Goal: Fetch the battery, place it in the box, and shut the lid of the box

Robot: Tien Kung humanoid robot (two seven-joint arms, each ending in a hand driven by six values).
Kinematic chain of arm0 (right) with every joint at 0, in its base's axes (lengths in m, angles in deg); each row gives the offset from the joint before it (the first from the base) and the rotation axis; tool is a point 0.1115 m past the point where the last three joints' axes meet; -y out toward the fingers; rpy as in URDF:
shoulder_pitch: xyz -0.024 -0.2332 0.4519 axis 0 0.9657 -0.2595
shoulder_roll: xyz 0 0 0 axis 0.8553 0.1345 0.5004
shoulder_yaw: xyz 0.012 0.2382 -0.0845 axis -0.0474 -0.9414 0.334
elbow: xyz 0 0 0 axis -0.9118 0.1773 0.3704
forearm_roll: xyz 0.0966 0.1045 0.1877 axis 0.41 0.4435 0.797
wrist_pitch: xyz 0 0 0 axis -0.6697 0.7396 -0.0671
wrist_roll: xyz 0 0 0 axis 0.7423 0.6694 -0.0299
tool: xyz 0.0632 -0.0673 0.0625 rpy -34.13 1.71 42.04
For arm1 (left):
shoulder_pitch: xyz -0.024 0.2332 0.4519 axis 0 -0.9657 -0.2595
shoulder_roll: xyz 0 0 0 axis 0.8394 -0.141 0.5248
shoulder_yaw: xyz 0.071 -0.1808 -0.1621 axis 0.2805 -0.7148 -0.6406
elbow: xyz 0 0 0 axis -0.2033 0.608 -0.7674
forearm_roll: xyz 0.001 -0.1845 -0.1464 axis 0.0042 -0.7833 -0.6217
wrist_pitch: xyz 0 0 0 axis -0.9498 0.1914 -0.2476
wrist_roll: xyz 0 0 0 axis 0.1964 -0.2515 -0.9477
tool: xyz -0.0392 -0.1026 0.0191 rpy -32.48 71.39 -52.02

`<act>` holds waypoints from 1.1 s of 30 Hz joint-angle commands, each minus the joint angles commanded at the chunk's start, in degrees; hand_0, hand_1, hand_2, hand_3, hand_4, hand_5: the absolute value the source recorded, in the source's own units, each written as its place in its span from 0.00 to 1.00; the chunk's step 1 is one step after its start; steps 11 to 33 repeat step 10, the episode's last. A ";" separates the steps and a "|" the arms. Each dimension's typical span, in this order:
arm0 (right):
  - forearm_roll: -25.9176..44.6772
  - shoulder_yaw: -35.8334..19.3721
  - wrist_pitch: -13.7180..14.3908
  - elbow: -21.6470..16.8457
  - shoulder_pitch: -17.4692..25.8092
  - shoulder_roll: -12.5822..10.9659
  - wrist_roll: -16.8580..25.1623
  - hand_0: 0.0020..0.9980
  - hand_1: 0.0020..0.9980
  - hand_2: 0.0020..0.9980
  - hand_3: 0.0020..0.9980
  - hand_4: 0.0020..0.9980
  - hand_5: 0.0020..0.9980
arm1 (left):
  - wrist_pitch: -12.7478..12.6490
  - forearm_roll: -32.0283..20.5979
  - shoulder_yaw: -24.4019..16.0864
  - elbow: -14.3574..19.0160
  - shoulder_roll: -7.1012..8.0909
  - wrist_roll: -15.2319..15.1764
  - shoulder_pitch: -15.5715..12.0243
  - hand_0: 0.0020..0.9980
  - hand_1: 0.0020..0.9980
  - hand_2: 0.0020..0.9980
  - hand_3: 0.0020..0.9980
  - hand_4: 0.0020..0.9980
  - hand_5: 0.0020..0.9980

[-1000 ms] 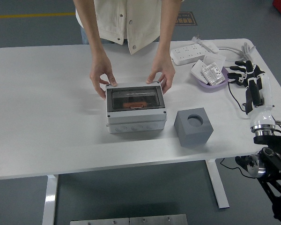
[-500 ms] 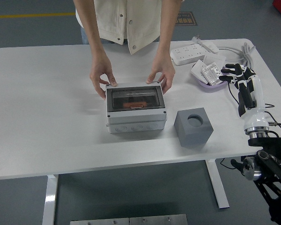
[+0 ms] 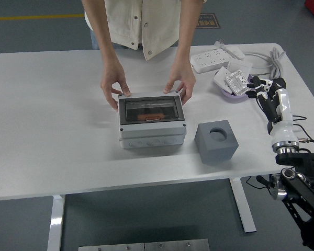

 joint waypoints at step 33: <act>-2.60 -3.60 -11.08 1.37 0.03 -0.55 -2.68 0.54 0.49 0.56 0.57 0.65 0.54 | -0.11 -0.67 -0.03 0.00 -0.86 0.07 -0.59 0.65 0.74 0.62 0.56 0.76 0.25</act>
